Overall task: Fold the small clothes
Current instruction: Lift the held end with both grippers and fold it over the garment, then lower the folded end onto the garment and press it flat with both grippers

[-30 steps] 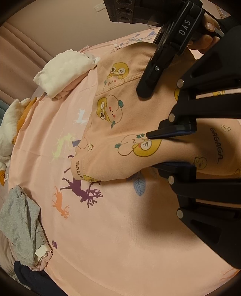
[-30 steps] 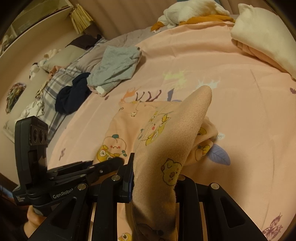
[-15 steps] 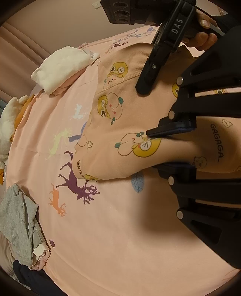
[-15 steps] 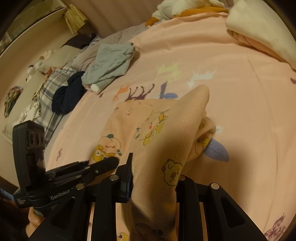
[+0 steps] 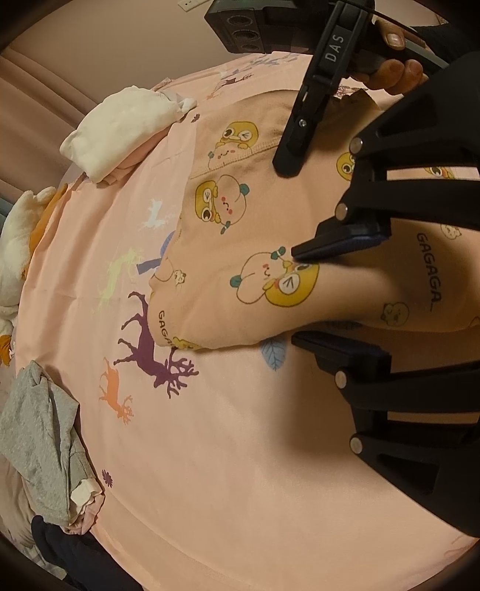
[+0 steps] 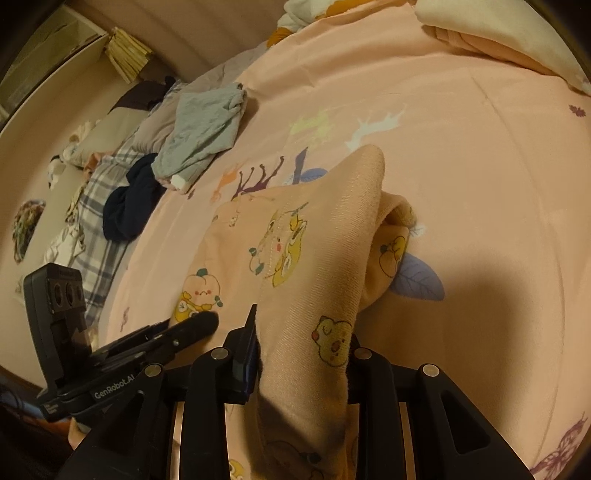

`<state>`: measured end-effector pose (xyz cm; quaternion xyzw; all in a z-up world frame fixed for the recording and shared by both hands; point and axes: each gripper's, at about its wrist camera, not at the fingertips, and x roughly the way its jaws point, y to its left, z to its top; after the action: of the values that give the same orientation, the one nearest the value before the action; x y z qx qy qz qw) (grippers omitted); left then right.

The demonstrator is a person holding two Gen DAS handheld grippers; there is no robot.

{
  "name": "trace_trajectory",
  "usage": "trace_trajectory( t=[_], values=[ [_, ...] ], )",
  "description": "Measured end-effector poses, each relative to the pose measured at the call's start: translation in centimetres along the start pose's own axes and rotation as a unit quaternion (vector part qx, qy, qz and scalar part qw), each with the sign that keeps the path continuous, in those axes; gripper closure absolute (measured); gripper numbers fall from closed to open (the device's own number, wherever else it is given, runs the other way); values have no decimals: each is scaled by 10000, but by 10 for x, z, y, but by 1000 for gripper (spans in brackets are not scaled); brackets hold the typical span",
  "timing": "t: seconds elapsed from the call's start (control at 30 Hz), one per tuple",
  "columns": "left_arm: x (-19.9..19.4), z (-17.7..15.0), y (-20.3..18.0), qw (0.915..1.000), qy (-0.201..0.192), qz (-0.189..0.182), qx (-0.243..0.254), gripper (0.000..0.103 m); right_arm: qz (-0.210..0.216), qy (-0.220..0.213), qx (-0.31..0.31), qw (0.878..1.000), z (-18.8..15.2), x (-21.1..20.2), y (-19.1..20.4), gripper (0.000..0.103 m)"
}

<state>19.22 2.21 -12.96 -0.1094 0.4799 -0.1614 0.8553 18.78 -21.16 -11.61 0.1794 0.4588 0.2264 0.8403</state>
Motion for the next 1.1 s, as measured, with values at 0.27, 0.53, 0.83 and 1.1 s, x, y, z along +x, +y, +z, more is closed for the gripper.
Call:
trace_trajectory(
  t=[0.27, 0.53, 0.83, 1.1],
  values=[
    [-4, -3, 6, 10000, -28, 63, -49, 54, 103, -56, 249, 9996, -2, -11, -14, 71],
    [-13, -10, 9, 9997, -92, 206, 56, 52, 143, -139, 390, 9990, -4, -20, -22, 70],
    [-16, -14, 13, 9997, -97, 235, 25, 52, 118, -146, 381, 9991, -4, -20, -21, 70],
    [-18, -15, 13, 9996, -105, 258, 37, 52, 112, -146, 378, 9991, -3, -21, -22, 70]
  ],
)
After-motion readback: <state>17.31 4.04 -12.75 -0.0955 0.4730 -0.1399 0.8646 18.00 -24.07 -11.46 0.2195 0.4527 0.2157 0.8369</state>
